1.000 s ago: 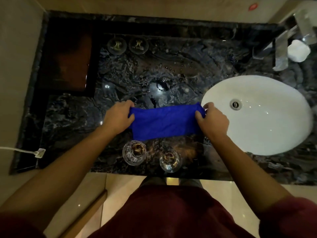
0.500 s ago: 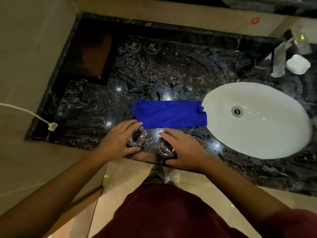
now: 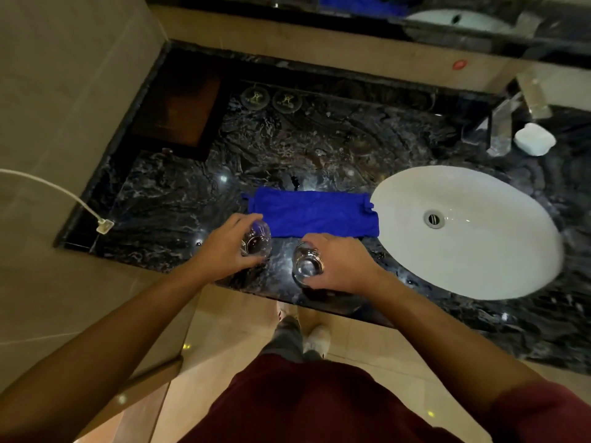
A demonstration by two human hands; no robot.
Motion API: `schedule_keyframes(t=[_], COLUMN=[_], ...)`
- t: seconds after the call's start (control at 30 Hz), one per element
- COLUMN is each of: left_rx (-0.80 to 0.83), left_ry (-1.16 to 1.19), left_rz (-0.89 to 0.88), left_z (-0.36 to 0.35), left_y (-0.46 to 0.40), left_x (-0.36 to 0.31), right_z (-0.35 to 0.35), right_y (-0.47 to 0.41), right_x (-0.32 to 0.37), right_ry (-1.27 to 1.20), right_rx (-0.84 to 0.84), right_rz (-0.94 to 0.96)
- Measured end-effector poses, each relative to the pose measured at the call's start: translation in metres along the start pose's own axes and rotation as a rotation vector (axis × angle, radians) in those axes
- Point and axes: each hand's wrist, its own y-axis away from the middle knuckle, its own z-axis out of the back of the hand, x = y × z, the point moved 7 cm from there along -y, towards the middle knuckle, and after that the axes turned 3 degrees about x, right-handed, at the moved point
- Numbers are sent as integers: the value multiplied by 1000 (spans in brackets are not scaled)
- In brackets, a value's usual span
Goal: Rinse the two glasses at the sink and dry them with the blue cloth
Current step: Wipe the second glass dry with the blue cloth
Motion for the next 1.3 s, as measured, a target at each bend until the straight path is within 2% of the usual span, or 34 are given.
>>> schedule_keyframes(t=[0.17, 0.3, 0.53, 0.7, 0.83, 1.07, 1.23, 1.3], left_rx=[-164, -293, -419, -433, -418, -299, -245, -228], left_ry=[67, -32, -126, -129, -108, -8, 28, 29], left_rz=[-7, -53, -36, -29, 9, 65, 123, 113], left_z=[51, 106, 189, 226, 239, 218, 198, 192], left_y=[-19, -42, -97, -151, -202, -288, -328, -330], left_x=[-30, -48, -40, -13, 16, 83, 119, 113], right_z=[58, 119, 213, 251, 260, 228, 202, 197], right_y=[0, -12, -73, -138, -200, -302, -348, -347], right_x=[-8, 1, 12, 6, -8, -52, -69, -70], right_ry=[-47, -28, 12, -2, -90, -151, -115, -107], right_rx=[-137, -270, -423, -486, -509, -391, -316, -296], right_rz=[-54, -44, -26, -46, -82, -218, -265, -276])
